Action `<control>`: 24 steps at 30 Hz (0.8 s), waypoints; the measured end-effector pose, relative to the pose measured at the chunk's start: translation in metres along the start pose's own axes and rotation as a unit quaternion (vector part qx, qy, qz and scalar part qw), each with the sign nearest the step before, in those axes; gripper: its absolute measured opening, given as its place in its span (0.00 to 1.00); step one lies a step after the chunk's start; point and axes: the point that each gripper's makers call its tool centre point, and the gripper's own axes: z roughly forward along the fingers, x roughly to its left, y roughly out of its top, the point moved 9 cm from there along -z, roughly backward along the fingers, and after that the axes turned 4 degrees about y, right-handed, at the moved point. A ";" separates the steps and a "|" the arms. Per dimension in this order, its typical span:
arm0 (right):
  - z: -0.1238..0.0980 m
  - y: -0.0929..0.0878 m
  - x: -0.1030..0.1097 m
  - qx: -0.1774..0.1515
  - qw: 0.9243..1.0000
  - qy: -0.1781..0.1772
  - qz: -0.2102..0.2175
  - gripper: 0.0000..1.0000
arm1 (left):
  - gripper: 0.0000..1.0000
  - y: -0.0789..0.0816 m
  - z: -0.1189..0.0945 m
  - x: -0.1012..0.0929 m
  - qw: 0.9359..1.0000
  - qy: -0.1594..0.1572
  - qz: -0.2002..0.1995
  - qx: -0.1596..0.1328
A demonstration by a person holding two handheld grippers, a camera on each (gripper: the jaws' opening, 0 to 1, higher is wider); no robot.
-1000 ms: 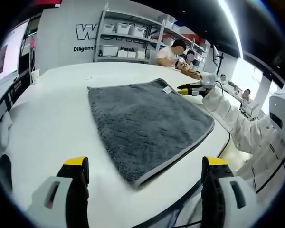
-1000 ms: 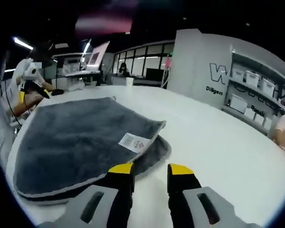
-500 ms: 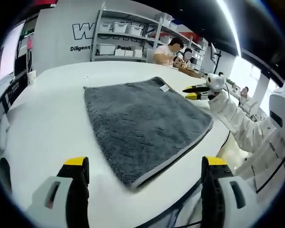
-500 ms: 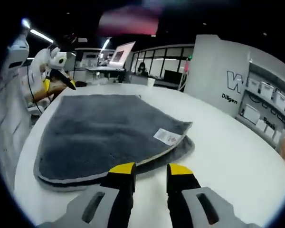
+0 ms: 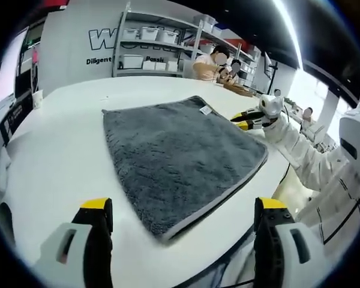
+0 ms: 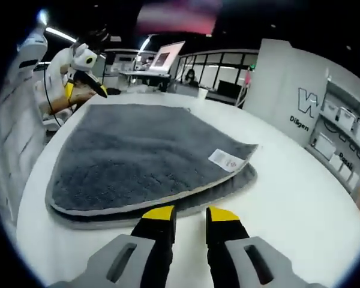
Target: Open the folded towel by lifting each exposed corner and separating the folded layers until the towel lies flat within the target outline without major curled edges
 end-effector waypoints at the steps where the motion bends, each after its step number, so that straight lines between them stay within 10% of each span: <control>1: 0.000 0.001 0.000 0.002 1.000 -0.001 -0.004 0.14 | 0.97 0.000 0.000 0.000 1.000 0.000 0.000 0.000; 24: -0.021 -0.001 0.034 0.005 1.000 0.018 0.000 0.19 | 0.97 0.000 0.001 -0.003 1.000 -0.004 0.004 0.001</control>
